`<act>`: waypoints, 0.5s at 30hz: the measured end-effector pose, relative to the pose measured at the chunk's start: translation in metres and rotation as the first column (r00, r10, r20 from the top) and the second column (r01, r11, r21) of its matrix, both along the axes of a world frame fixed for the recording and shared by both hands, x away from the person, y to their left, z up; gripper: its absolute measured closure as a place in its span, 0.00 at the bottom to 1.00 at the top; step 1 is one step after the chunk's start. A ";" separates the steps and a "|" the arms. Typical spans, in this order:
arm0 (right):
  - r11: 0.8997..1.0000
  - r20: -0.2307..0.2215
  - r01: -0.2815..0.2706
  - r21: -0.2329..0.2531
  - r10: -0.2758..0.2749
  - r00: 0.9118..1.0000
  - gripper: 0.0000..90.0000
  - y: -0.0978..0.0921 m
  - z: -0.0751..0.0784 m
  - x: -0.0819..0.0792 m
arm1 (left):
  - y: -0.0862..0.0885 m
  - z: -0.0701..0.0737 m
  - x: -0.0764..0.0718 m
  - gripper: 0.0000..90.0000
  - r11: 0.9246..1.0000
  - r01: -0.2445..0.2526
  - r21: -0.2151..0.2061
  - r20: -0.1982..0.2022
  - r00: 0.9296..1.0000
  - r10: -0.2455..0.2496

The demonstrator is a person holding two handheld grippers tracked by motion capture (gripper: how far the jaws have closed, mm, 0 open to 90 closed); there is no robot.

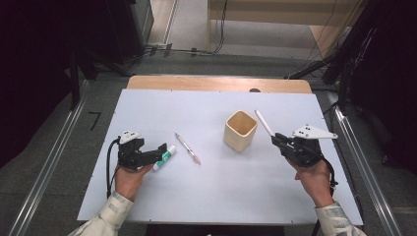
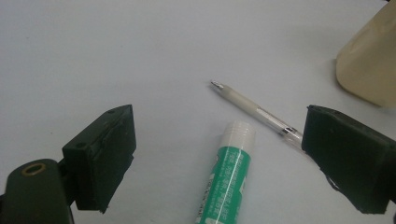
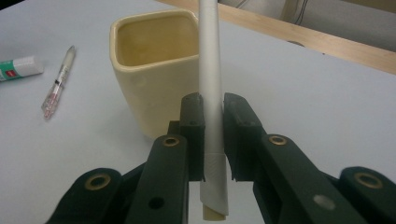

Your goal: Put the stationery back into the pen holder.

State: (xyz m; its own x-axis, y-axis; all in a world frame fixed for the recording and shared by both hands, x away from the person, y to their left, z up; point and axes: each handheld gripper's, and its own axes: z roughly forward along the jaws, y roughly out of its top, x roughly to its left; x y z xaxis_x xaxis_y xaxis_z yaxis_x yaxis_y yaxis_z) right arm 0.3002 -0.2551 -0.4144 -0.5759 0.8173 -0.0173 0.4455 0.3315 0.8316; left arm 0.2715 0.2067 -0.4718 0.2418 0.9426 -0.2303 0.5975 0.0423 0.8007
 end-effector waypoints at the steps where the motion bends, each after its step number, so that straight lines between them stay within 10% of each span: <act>1: 1.000 0.001 -0.001 0.000 0.001 1.000 0.85 0.001 0.000 0.001 | 0.000 0.000 0.000 0.12 1.000 0.000 -0.001 0.001 1.000 0.000; 15: 1.000 0.006 -0.019 0.010 0.019 1.000 0.85 0.015 0.007 0.014 | 0.001 0.001 0.000 0.12 1.000 -0.003 -0.008 0.005 1.000 0.003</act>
State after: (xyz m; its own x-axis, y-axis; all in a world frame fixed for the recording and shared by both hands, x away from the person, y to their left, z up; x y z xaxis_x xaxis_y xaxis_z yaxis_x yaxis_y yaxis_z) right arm 0.3143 -0.2401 -0.4075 -0.5915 0.8062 -0.0124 0.4341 0.3314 0.8377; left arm 0.2714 0.2082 -0.4704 0.2407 0.9412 -0.2369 0.5930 0.0506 0.8036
